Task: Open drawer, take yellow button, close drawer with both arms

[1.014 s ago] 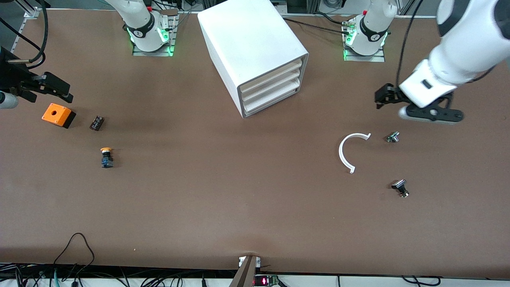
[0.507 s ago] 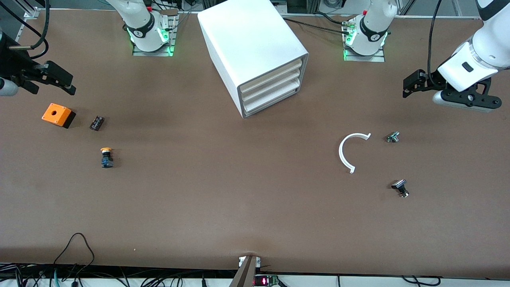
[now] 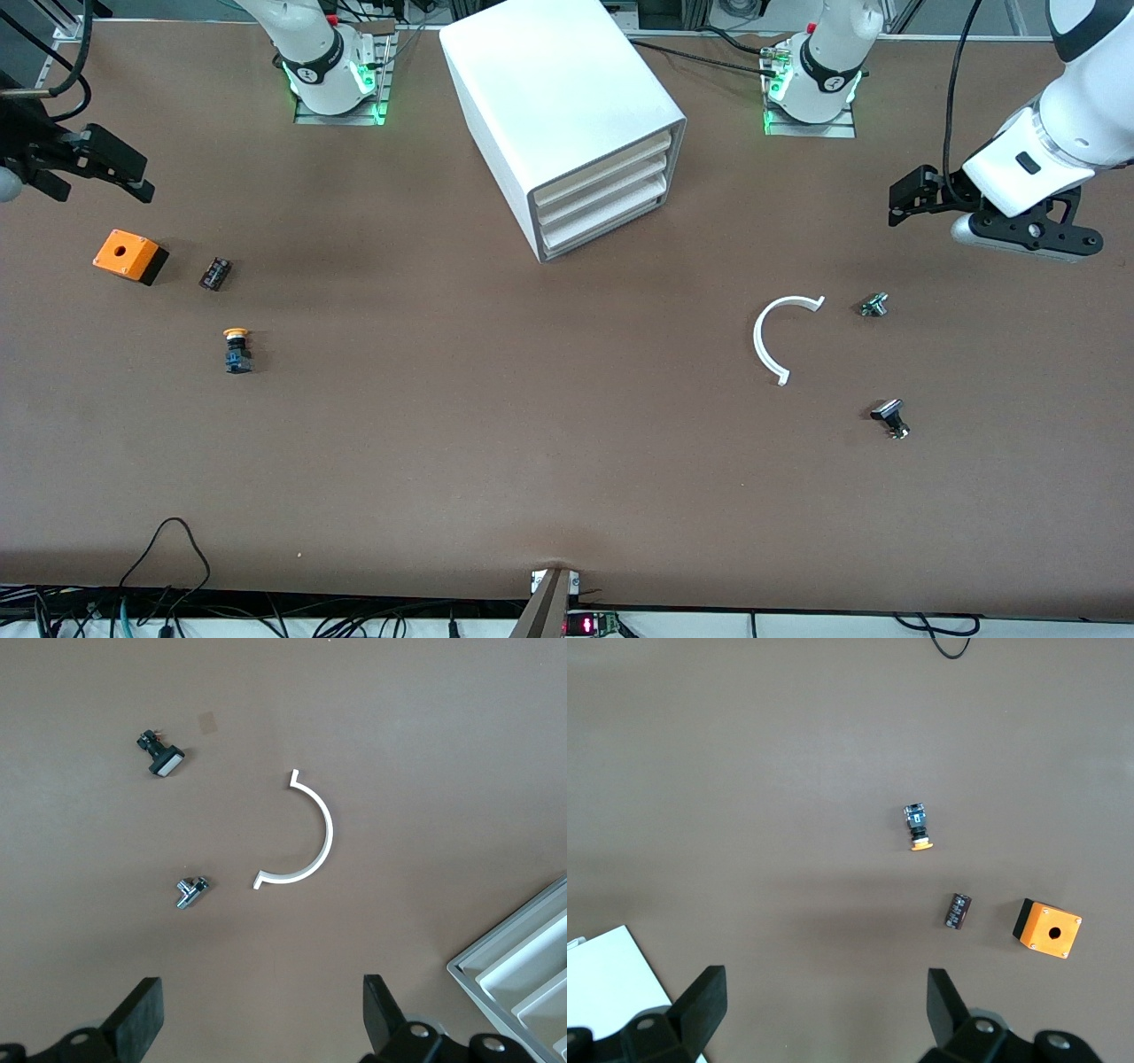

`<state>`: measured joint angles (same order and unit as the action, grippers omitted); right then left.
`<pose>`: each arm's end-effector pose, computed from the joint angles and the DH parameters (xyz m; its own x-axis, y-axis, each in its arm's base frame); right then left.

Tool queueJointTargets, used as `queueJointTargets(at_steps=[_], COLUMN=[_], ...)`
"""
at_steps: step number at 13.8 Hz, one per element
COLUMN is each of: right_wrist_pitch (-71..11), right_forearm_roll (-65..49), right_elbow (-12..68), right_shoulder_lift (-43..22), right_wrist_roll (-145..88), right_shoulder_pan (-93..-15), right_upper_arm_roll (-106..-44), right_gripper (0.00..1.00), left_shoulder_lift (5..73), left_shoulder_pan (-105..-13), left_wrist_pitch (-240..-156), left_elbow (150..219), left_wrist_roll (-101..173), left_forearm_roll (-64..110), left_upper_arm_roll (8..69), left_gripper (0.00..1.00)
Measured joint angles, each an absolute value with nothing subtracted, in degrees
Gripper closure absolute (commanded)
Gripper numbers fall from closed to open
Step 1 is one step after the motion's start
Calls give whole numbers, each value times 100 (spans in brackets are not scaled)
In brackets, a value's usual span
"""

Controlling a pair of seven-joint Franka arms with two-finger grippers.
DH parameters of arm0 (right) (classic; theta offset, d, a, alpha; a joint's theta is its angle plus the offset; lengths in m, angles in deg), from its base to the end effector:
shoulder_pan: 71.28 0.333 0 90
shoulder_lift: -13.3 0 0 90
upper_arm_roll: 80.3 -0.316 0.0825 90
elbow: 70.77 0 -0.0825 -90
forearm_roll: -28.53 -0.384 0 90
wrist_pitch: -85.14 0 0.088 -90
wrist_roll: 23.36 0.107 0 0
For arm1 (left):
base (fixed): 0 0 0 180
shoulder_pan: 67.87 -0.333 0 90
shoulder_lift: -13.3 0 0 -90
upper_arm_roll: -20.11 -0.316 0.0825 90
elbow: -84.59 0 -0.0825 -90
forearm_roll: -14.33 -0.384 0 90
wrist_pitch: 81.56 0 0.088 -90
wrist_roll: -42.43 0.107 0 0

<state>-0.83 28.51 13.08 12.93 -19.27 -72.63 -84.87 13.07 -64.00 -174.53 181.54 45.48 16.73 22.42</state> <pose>0.5486 0.0307 0.6650 0.9994 -0.0152 0.0304 -0.0151 -0.9999 -0.0030 0.5494 -0.0638 0.5739 0.9854 -0.1580 -0.0632 -0.1553 -0.9868 0.0449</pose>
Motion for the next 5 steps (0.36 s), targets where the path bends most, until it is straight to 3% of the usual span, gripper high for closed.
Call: queueJointTargets(at_steps=[5], right_wrist_pitch=[-80], right_forearm_roll=[2851], right_elbow=[1309], right_shoulder_lift=[1295], right_wrist_roll=[-1930], right_shoulder_pan=[-7234], right_upper_arm_roll=[-8477], right_gripper=[0], left_shoulder_lift=[1323], left_shoulder_pan=[-6400], left_wrist_pitch=[-17453], left_elbow=[18130], left_wrist_roll=[4548], left_forearm_roll=[1673], left_upper_arm_roll=[2243], left_gripper=[1])
